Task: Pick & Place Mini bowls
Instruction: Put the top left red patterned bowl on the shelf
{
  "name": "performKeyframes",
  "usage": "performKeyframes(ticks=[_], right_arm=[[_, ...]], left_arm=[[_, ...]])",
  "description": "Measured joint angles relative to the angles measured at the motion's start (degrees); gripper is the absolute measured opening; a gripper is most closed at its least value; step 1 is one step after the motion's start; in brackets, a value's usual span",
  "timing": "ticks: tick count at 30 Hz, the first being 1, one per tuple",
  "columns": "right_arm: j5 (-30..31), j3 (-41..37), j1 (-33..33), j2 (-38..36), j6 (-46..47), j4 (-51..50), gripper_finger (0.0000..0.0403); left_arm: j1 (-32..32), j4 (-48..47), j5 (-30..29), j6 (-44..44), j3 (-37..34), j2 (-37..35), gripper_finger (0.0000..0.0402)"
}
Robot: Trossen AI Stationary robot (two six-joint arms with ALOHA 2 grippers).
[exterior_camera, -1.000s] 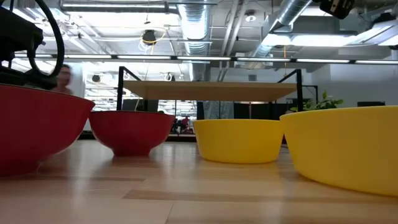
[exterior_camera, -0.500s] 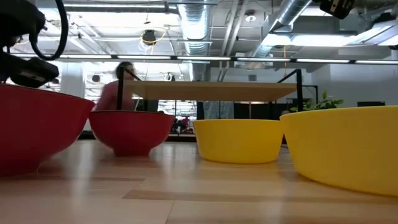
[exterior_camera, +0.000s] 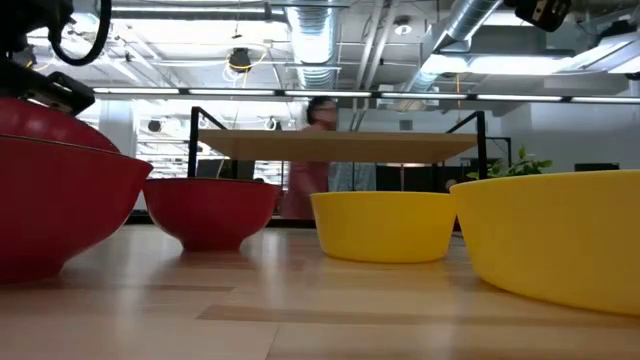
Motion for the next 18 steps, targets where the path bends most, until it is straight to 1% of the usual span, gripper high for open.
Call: performKeyframes(ticks=[5,11,14,18], right_arm=[[0.0,0.0,0.0,0.0,0.0,0.0,0.0],[0.0,0.0,0.0,0.0,0.0,0.0,0.0],[0.1,0.0,0.0,0.0,0.0,0.1,0.0],[2.7,0.0,0.0,0.0,0.1,1.8,0.0]], left_arm=[[0.0,0.0,0.0,-1.2,0.0,-3.2,0.0021],[0.0,0.2,-0.4,-1.2,0.0,-8.2,0.0017],[0.0,1.2,-3.4,-1.2,0.0,-10.6,0.0019],[0.0,6.1,-11.4,1.2,0.1,-13.3,0.0022]])
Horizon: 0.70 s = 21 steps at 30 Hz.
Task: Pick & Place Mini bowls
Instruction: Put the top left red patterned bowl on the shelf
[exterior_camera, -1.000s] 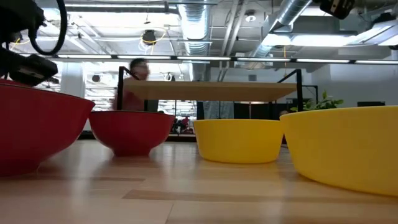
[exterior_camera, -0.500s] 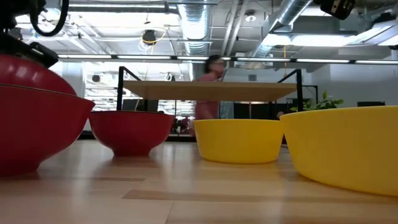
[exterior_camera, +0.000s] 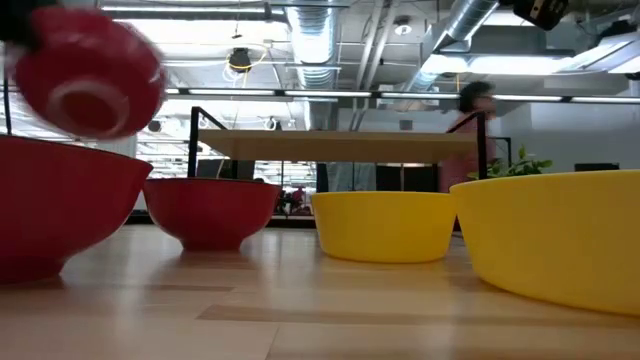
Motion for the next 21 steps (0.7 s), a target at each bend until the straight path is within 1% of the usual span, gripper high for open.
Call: performKeyframes(ticks=[5,9,15,21], right_arm=[[4.8,0.0,0.0,0.0,-1.1,5.3,0.0],[6.6,0.0,0.0,0.0,-4.8,11.6,0.0],[7.6,0.0,0.0,0.0,-12.9,23.9,0.0],[7.4,0.0,-0.9,0.0,-21.3,34.8,0.0]], left_arm=[[0.4,8.7,-6.7,7.8,0.0,-1.9,0.002],[1.7,16.2,-9.4,13.6,0.0,-2.4,0.0022],[5.4,25.5,-9.5,18.8,0.0,-2.4,0.0022],[9.9,29.0,-5.3,20.8,0.1,-2.0,0.002]])
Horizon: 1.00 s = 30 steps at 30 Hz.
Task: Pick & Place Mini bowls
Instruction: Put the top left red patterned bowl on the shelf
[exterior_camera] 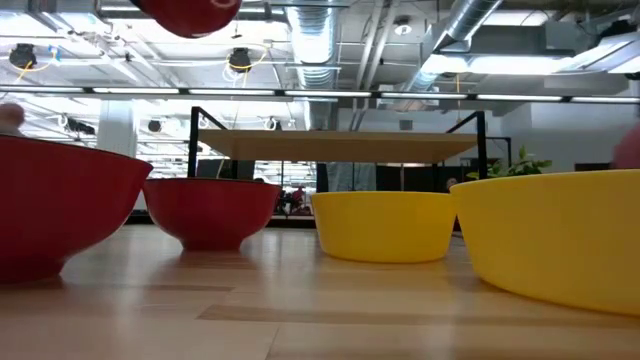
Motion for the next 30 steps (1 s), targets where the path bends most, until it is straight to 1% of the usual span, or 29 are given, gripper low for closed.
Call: performKeyframes(ticks=[4,7,10,13,17,23,27,30], right_arm=[[-0.7,0.0,-2.4,0.0,-2.7,3.4,0.0],[-5.5,0.0,-5.2,0.0,-5.7,4.3,0.0],[-11.2,0.0,-8.7,0.0,-7.6,4.8,0.0],[-15.6,0.0,-12.2,0.0,-8.3,4.9,0.0],[-19.3,0.0,-15.9,0.0,-8.3,4.7,0.0],[-19.7,0.0,-19.9,0.0,-8.3,2.2,0.0],[-18.2,0.0,-22.5,1.0,-8.3,-0.6,0.0001],[-18.0,0.1,-23.6,3.4,-8.3,-2.0,0.0014]], left_arm=[[2.9,0.9,0.3,0.0,0.4,1.9,0.0019],[5.3,0.9,2.4,0.4,2.8,5.1,0.0019],[7.7,1.0,5.1,1.9,6.9,9.8,0.0019],[9.9,0.0,7.3,4.0,11.8,15.0,0.0019],[13.4,-6.2,8.0,5.8,18.7,20.6,0.0019],[18.8,-16.4,7.3,6.8,26.6,28.5,0.0019],[21.3,-19.5,7.2,9.2,28.9,33.4,0.0019],[22.3,-19.6,7.2,9.5,29.6,36.3,0.0019]])
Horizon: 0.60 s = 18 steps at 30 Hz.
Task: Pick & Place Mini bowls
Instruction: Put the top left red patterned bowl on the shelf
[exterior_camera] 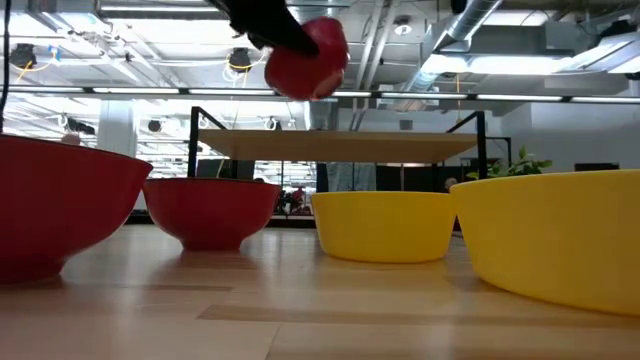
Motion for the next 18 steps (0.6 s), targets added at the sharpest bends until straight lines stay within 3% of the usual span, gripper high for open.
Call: performKeyframes(ticks=[12,18], right_arm=[[-0.4,3.9,0.8,12.2,-9.1,-0.5,0.0103],[-2.3,10.0,4.0,16.3,-22.0,-5.4,0.0113]], left_arm=[[-0.4,-0.4,2.8,2.5,0.8,0.1,0.0019],[-2.2,-3.3,12.5,3.2,0.8,-1.9,0.0019]])
